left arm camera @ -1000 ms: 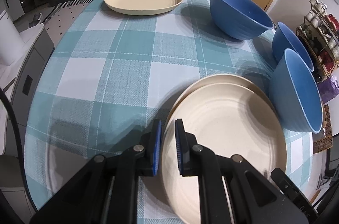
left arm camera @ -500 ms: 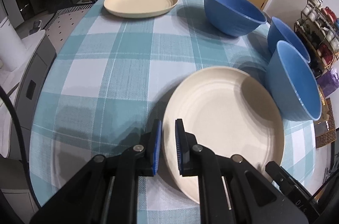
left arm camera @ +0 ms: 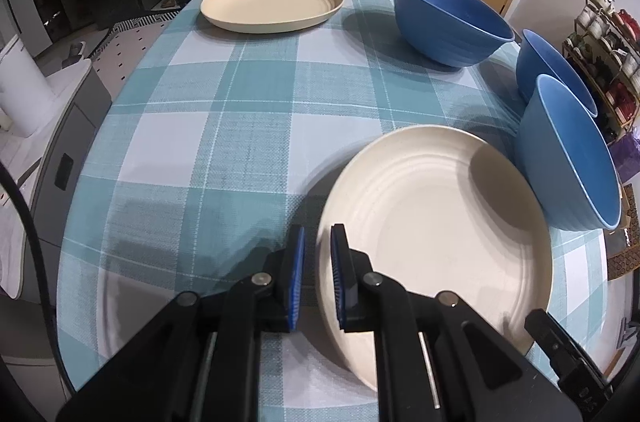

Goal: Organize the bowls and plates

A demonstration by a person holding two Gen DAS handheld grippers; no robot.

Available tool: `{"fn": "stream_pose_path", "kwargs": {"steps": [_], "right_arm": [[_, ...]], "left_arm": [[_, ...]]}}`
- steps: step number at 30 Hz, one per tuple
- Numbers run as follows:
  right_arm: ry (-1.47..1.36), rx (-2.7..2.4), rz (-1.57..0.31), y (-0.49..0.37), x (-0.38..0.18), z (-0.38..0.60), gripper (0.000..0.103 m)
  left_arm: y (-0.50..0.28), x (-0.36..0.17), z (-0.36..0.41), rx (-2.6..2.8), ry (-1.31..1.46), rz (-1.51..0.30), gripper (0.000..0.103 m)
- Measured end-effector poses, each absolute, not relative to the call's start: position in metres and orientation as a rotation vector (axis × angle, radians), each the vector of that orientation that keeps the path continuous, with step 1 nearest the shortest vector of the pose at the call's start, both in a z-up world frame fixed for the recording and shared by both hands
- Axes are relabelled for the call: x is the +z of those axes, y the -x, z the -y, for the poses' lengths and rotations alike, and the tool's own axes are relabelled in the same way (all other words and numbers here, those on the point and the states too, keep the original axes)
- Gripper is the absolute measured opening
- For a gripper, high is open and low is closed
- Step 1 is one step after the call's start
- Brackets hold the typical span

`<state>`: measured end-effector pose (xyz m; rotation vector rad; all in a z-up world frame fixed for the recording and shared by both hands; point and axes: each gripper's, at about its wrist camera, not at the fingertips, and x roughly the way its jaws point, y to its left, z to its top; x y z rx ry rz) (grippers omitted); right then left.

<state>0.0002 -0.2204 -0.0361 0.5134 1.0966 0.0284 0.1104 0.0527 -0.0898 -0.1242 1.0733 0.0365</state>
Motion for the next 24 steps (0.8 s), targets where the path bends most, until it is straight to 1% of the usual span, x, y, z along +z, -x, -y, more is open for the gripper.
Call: {"fn": "stream_pose_path", "kwargs": {"steps": [3, 6, 7, 8, 9, 10, 11, 13, 15, 17, 19, 24], "right_arm": [[-0.541, 0.044, -1.104, 0.002, -0.039, 0.223, 0.029], [-0.548, 0.051, -1.105, 0.003, -0.038, 0.225, 0.029], [-0.548, 0.05, -1.105, 0.004, -0.037, 0.225, 0.032], [-0.548, 0.044, -1.11, 0.006, -0.037, 0.226, 0.039], [-0.554, 0.032, -1.121, 0.006, -0.037, 0.228, 0.045], [-0.559, 0.022, -1.121, 0.008, -0.037, 0.23, 0.055], [-0.571, 0.01, -1.112, 0.01, -0.036, 0.234, 0.057], [-0.582, 0.011, -1.1, 0.012, -0.035, 0.238, 0.058], [-0.584, 0.014, -1.095, 0.012, -0.033, 0.242, 0.061], [-0.592, 0.009, -1.089, 0.013, -0.032, 0.245, 0.068], [-0.607, 0.017, -1.083, 0.012, -0.033, 0.247, 0.07], [-0.619, 0.066, -1.072, 0.007, -0.034, 0.25, 0.071]], "left_arm": [[-0.11, -0.095, -0.053, 0.021, 0.143, -1.099, 0.012], [-0.108, -0.095, -0.054, 0.026, 0.142, -1.089, 0.013], [-0.107, -0.094, -0.055, 0.038, 0.146, -1.085, 0.015], [-0.107, -0.093, -0.056, 0.045, 0.152, -1.085, 0.025], [-0.107, -0.092, -0.059, 0.051, 0.172, -1.081, 0.032], [-0.106, -0.09, -0.061, 0.05, 0.188, -1.07, 0.044], [-0.105, -0.089, -0.062, 0.051, 0.194, -1.06, 0.047], [-0.104, -0.085, -0.063, 0.057, 0.194, -1.038, 0.047], [-0.105, -0.084, -0.062, 0.048, 0.183, -1.048, 0.048], [-0.106, -0.085, -0.06, 0.043, 0.176, -1.065, 0.048], [-0.105, -0.085, -0.06, 0.04, 0.166, -1.072, 0.048], [-0.107, -0.087, -0.061, 0.047, 0.139, -1.091, 0.049]]}}
